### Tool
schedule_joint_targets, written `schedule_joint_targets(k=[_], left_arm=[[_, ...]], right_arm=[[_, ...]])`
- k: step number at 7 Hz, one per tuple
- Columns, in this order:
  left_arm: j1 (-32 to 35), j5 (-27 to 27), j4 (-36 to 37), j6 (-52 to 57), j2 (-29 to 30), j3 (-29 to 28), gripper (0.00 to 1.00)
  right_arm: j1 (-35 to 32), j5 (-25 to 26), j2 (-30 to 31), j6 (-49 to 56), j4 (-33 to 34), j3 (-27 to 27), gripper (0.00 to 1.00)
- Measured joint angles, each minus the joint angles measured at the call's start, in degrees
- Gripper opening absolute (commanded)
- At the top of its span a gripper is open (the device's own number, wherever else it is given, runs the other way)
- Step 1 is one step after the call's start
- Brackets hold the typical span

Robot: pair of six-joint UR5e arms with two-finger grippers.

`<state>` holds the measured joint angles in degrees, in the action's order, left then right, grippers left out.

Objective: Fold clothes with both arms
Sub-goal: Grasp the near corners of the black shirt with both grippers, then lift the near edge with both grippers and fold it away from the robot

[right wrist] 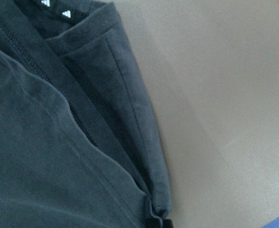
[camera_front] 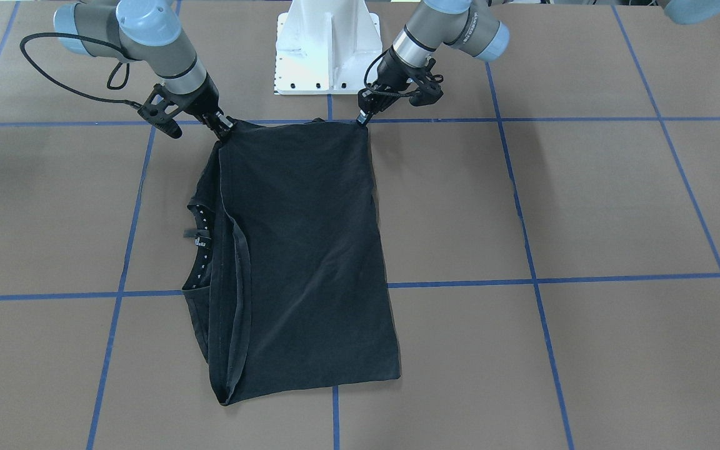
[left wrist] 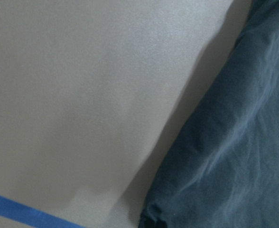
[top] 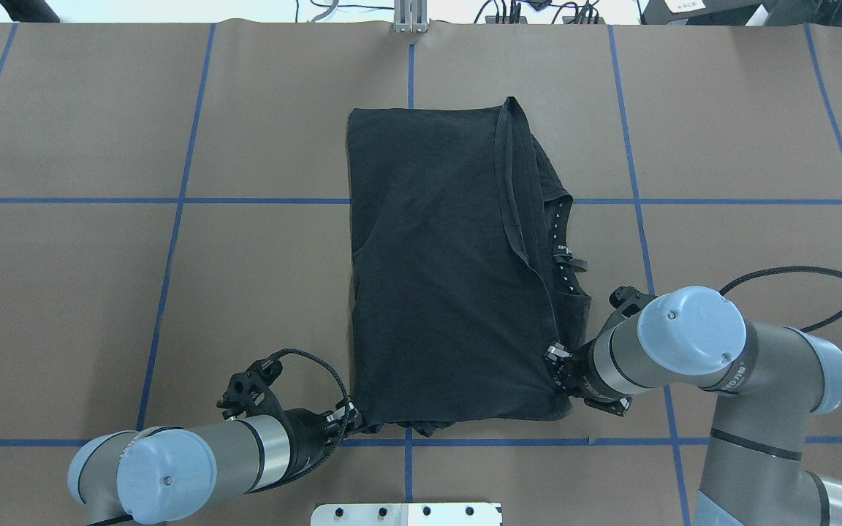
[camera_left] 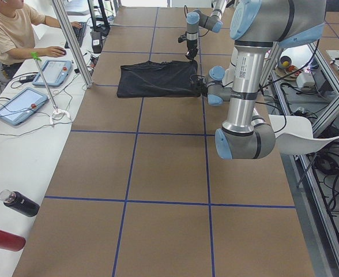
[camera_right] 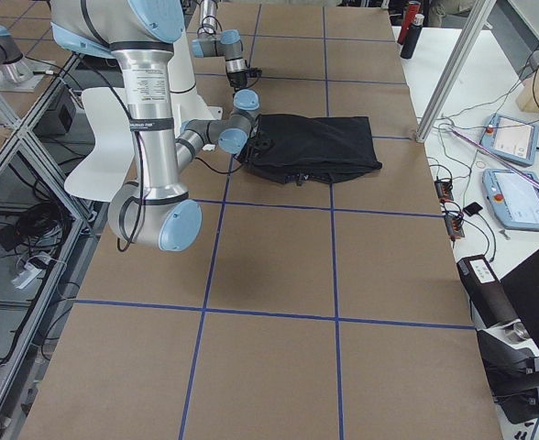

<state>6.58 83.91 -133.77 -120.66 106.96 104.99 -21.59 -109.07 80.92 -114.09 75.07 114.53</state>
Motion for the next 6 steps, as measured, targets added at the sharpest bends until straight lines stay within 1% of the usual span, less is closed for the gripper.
schedule_joint_targets(k=[2,3,4,5,6], left_arm=[[0.24,0.12,0.02,-0.01,-0.40,3.33,0.00],[0.41,0.11,0.39,-0.05,-1.02,6.13,0.00],[0.49,0.08,2.31,-0.73,-1.55,9.90,0.00],[0.70,0.09,6.24,-1.82,-1.51,14.02,0.00],[1.90,0.22,10.18,-2.31,-1.01,17.09,0.00]], right_arm=[[-0.07,-0.04,0.06,0.00,-0.14,0.62,0.00],[-0.22,-0.30,0.44,0.00,-0.15,1.80,0.00],[-0.71,-1.29,1.48,0.02,-0.14,4.13,0.00],[-2.81,-4.09,2.64,0.06,-0.21,7.05,0.00],[-8.02,-10.02,3.09,0.17,-0.32,9.09,0.00]])
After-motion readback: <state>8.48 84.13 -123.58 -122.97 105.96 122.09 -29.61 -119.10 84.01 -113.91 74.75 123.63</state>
